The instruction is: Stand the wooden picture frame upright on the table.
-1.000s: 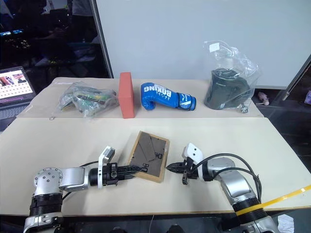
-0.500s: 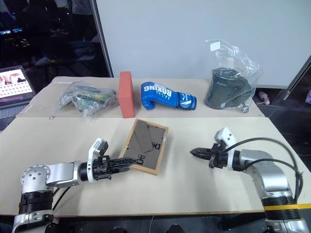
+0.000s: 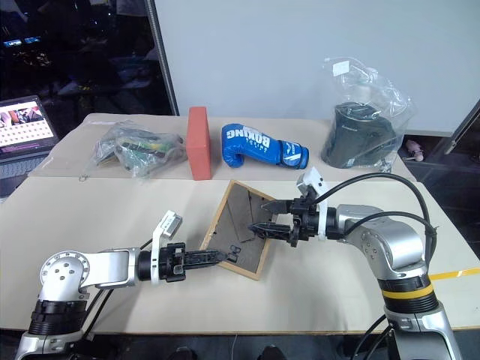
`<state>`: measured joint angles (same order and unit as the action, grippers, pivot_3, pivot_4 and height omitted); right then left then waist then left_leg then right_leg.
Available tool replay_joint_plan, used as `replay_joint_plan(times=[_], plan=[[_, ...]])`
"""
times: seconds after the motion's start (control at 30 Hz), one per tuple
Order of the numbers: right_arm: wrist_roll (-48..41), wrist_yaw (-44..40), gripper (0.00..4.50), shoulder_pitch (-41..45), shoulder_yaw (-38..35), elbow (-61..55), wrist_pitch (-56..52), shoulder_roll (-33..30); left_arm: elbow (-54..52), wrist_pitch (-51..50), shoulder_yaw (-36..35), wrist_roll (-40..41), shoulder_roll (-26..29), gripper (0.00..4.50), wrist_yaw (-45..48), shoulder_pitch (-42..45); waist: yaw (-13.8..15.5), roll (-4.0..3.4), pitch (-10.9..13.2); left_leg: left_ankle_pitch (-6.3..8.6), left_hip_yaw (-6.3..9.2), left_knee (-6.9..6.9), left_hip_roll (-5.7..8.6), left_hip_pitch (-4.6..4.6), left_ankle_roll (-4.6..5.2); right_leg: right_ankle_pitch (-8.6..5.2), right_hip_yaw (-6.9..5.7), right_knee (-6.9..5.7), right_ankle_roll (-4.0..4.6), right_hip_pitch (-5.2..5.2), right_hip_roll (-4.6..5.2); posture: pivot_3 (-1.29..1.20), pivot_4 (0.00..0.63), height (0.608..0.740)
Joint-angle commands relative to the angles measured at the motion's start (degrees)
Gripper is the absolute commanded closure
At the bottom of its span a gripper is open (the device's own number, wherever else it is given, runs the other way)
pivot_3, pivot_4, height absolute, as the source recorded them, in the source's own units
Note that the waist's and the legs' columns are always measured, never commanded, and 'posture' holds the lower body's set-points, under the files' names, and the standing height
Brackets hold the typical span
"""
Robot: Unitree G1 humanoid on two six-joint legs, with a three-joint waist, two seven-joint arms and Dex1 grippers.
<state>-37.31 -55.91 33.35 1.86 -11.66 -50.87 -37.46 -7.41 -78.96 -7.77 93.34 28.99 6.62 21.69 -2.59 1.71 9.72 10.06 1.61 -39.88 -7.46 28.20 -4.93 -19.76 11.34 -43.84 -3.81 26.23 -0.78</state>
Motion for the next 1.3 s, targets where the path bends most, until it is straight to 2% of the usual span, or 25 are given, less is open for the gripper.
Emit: replay_joint_plan(times=[0.03,0.1,0.33,0.5,0.6,0.83,0.93,1.1,1.17,1.3], plan=[[-0.9,-2.0,0.02,-0.5,1.5,-2.2,0.4,-0.1,-3.6,2.9,0.2,3.1,-0.2,3.31,1.3,0.3,0.1,0.00,0.0,0.00,0.00,0.00,0.00,0.00,0.00,0.00,0.00,0.00,-0.01,0.00,0.00,0.00,0.150,0.660],[-0.4,-3.9,0.02,-1.4,2.1,-3.7,4.3,0.9,-3.3,3.5,0.7,3.3,-0.2,3.31,1.3,0.2,0.2,0.00,0.0,0.00,0.00,-0.01,0.00,0.00,0.00,-0.02,0.00,0.00,-0.03,-0.01,0.00,0.00,0.150,0.660],[-0.7,-6.4,0.02,-2.2,3.5,-8.9,7.5,1.6,1.4,4.6,2.2,5.5,-0.7,3.31,1.1,1.7,0.1,0.00,0.0,-0.01,0.00,-0.02,0.00,-0.01,-0.02,-0.02,-0.01,-0.01,-0.05,0.00,0.00,0.00,0.150,0.660],[2.4,-7.8,0.02,-3.7,3.4,-9.3,11.3,-2.2,3.6,5.1,2.1,9.0,0.2,3.31,1.1,1.8,0.2,0.00,0.0,-0.02,0.00,-0.03,0.00,0.00,-0.03,-0.01,-0.01,0.00,-0.06,0.00,0.00,0.00,0.150,0.660],[6.8,-9.2,0.02,-7.4,2.2,-5.3,16.2,-6.6,7.3,6.4,1.6,12.6,0.5,3.31,-0.6,1.3,0.3,0.00,0.0,-0.02,0.00,-0.03,0.00,0.00,-0.03,-0.01,-0.01,0.03,-0.06,-0.02,0.01,0.00,0.150,0.660],[12.4,-9.3,0.02,-11.9,-3.6,7.3,24.2,-12.9,8.4,6.7,2.1,14.1,2.7,3.31,-0.7,1.0,0.3,0.01,0.0,-0.02,-0.02,-0.04,0.02,-0.01,-0.03,-0.01,0.00,0.01,-0.06,0.02,0.03,0.00,0.150,0.660],[17.5,0.3,0.02,-10.7,-6.1,11.4,35.3,-6.9,9.5,7.1,2.8,15.3,2.6,3.31,-1.1,1.7,0.0,0.01,0.0,-0.02,-0.01,-0.05,0.01,-0.02,-0.03,-0.01,0.00,0.01,-0.06,0.02,0.02,0.00,0.150,0.660],[33.5,11.6,0.02,-10.4,-2.9,17.0,58.6,-2.8,10.1,7.5,3.8,16.5,2.8,3.31,-1.5,2.8,0.1,-0.02,0.0,-0.03,0.01,-0.06,0.05,-0.01,-0.04,0.01,0.01,-0.04,-0.09,0.03,0.03,0.00,0.150,0.660],[50.6,23.5,0.02,-9.8,2.1,18.8,70.6,-4.7,9.8,7.7,4.0,14.7,2.7,3.31,-1.3,3.7,0.3,-0.02,0.0,-0.03,0.01,-0.07,0.06,0.01,-0.04,0.01,0.01,-0.03,-0.09,0.03,0.04,0.00,0.150,0.660],[61.7,38.5,0.02,-7.3,5.6,20.8,82.9,0.9,9.1,7.6,5.0,14.6,2.4,3.31,-1.4,4.5,0.2,-0.03,0.0,-0.07,-0.02,-0.06,0.09,0.00,-0.11,0.02,0.03,-0.06,-0.09,0.07,0.07,0.00,0.150,0.660]])
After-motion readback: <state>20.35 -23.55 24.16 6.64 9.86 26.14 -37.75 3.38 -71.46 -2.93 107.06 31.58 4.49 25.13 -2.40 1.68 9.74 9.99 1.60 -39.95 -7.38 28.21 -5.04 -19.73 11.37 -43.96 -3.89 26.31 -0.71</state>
